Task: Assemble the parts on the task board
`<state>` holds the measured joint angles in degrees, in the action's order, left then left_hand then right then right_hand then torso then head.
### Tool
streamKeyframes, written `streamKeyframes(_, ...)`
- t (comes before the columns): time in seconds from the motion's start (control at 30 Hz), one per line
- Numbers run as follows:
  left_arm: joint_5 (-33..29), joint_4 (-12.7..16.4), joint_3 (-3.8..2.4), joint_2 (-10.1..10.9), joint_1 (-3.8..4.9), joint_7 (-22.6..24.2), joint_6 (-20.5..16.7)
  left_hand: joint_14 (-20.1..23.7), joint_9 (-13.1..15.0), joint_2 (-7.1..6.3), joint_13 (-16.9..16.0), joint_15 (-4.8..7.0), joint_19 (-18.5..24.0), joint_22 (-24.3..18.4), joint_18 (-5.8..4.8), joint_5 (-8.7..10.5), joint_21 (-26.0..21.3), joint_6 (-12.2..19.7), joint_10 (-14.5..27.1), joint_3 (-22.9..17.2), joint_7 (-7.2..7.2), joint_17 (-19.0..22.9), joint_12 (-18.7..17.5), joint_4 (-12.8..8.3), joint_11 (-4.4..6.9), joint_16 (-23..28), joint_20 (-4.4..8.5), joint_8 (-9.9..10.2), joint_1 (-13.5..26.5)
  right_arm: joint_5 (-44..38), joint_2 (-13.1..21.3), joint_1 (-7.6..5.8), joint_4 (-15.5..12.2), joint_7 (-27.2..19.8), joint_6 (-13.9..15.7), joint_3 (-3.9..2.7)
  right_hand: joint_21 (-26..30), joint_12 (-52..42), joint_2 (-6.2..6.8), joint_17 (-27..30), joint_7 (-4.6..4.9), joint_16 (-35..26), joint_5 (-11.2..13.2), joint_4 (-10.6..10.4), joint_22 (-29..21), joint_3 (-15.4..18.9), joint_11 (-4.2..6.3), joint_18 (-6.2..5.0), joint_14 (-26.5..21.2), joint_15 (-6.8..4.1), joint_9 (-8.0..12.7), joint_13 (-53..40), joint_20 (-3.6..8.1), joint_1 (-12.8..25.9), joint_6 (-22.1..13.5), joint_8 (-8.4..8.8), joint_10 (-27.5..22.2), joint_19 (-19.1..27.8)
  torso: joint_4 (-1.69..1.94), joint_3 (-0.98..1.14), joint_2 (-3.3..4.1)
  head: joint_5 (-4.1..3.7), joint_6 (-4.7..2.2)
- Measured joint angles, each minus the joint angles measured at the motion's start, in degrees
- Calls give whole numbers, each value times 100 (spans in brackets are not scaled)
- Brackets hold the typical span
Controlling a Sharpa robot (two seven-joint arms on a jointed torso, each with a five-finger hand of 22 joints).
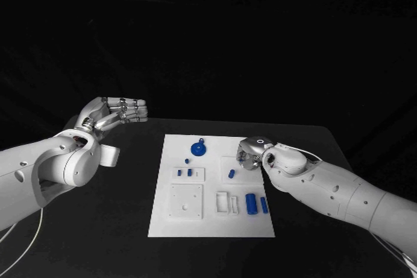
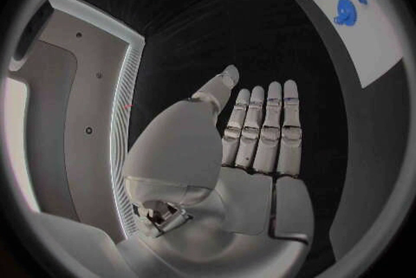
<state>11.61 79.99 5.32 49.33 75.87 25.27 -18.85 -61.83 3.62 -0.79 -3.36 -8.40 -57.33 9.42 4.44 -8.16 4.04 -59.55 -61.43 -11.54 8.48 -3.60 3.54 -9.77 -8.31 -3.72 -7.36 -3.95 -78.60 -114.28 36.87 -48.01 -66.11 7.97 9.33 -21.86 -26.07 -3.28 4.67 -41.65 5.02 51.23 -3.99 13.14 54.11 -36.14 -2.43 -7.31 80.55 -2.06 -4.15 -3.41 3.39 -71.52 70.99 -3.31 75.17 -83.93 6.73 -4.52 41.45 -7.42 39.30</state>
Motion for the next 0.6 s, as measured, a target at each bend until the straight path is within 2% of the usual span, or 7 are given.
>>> streamKeyframes(0.27, -2, -43, 5, 3, 1, -4, 3, 0, 0, 0, 0, 0, 0, -33, 0, 0, 0, 0, 0, 0, 0, 0, 0, 0, 0, 0, 0, 0, 0, -48, -5, 23, -6, 9, 152, 12, 0, 21, -7, -22, -27, -1, 1, 32, 89, -78, 10, 37, 36, -36, -2, -5, 19, -8, 66, -18, 32, -20, -3, 1, 1, 41, -21)
streamKeyframes(0.4, -3, -74, 11, -5, 2, -8, 3, 41, 0, 0, 0, -1, 0, -50, 0, 0, 0, 0, 0, 18, 0, 0, 0, 18, 0, 0, 0, 0, 0, -55, 21, 34, -60, 26, 220, 14, 0, 22, -7, -22, -30, -22, 1, 31, 107, -79, 1, 78, 37, -35, -2, -5, 39, -8, 71, -18, 44, 0, -1, 2, 2, 97, -70)
streamKeyframes(0.6, -4, -129, 14, -34, 3, -14, 3, 41, 0, 0, 0, -1, 0, -94, 0, 0, 0, 0, 21, 40, 0, 0, 0, 40, -21, 0, 0, 0, 0, 24, 91, -18, -184, 27, 287, 2, -1, -3, -7, -28, -30, -22, 6, 31, 126, -79, 7, 53, 38, -35, -2, -9, 40, -8, 71, -18, 51, 1, 5, 0, 4, 146, -119)
